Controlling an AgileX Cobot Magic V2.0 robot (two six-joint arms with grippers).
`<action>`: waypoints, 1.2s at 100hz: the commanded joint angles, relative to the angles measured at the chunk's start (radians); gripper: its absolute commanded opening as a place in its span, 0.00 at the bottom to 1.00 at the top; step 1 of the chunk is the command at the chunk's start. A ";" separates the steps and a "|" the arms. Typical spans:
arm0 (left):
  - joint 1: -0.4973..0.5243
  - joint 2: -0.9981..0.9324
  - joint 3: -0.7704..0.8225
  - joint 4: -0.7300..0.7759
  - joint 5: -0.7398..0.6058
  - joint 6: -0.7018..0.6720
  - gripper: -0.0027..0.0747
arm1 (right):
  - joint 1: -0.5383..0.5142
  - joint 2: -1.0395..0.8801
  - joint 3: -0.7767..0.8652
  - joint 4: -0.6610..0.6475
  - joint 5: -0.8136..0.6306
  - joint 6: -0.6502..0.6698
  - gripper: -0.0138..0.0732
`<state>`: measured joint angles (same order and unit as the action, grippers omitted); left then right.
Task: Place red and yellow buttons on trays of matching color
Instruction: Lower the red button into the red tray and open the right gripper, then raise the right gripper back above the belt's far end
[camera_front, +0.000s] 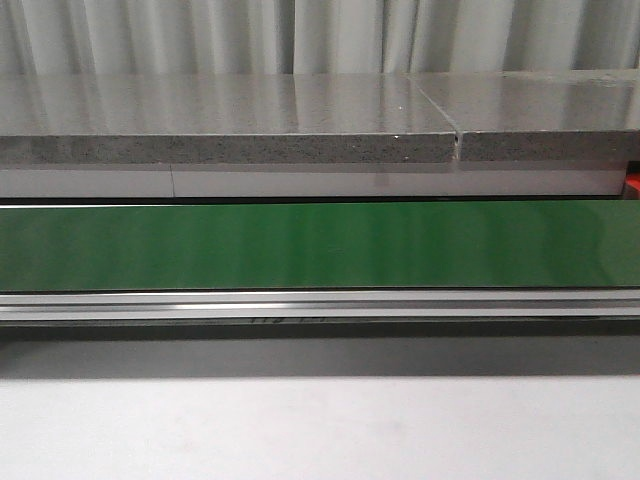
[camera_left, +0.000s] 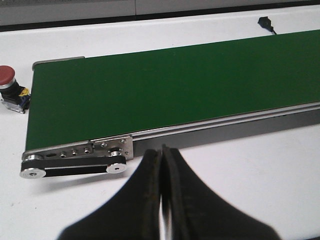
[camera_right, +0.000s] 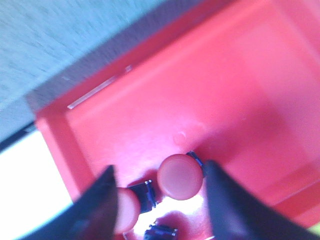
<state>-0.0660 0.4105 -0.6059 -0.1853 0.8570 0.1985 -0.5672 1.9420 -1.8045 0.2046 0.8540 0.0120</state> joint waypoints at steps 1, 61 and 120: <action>-0.007 0.004 -0.028 -0.022 -0.064 -0.002 0.01 | 0.016 -0.123 -0.011 0.001 -0.043 -0.012 0.33; -0.007 0.004 -0.028 -0.022 -0.064 -0.002 0.01 | 0.357 -0.453 0.200 -0.056 -0.061 -0.054 0.08; -0.007 0.004 -0.028 -0.022 -0.064 -0.002 0.01 | 0.552 -0.763 0.486 -0.069 -0.096 -0.054 0.08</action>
<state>-0.0660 0.4105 -0.6059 -0.1853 0.8570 0.1985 -0.0182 1.2585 -1.3409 0.1401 0.8352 -0.0344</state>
